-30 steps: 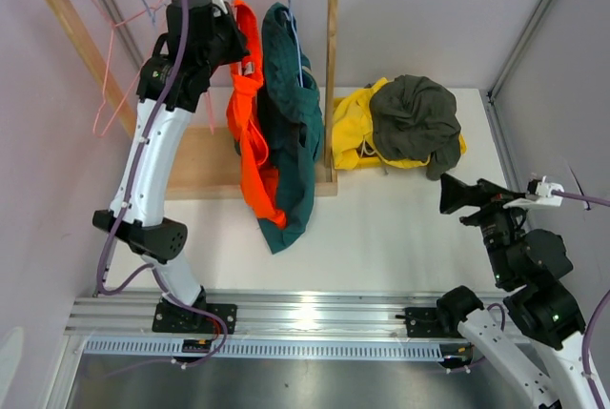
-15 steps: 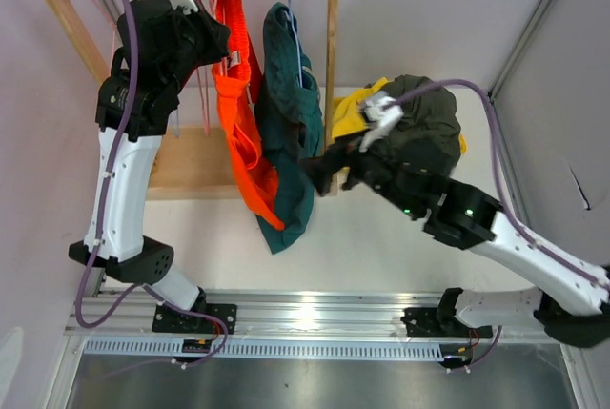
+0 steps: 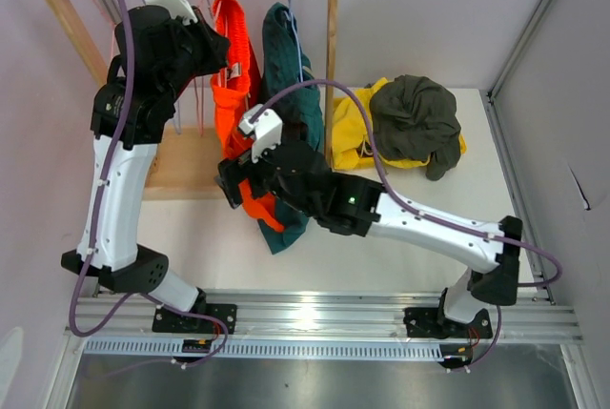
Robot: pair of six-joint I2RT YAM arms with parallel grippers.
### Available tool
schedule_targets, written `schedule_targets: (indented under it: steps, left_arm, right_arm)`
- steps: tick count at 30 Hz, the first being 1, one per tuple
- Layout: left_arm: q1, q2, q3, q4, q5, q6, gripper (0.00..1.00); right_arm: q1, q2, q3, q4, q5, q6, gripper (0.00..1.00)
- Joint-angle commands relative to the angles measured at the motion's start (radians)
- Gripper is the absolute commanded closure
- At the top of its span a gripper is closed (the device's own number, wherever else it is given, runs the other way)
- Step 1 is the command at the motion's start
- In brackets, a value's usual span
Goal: Remove the shorts from the hanger
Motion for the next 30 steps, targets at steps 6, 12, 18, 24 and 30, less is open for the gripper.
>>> schedule_targets:
  steps: [6, 12, 18, 24, 30]
  left_arm:
    - [-0.001, -0.106, -0.007, 0.070, 0.024, 0.013, 1.00]
    - [0.019, -0.123, -0.003, 0.052, -0.008, 0.038, 1.00]
    - [0.064, -0.106, -0.006, 0.066, -0.045, 0.062, 1.00]
    - [0.125, -0.066, 0.029, 0.090, -0.048, 0.064, 1.00]
    - [0.127, -0.038, 0.060, 0.054, 0.007, 0.038, 1.00]
  right_arm:
    - [-0.033, 0.160, 0.125, 0.150, 0.022, -0.048, 0.27]
    - [0.004, 0.145, 0.082, 0.190, 0.058, -0.072, 1.00]
    - [0.201, 0.004, -0.145, 0.227, 0.243, -0.002, 1.00]
    - [0.404, -0.029, -0.271, 0.190, 0.403, 0.115, 1.00]
    - [0.423, -0.007, -0.275, 0.216, 0.445, 0.126, 1.00]
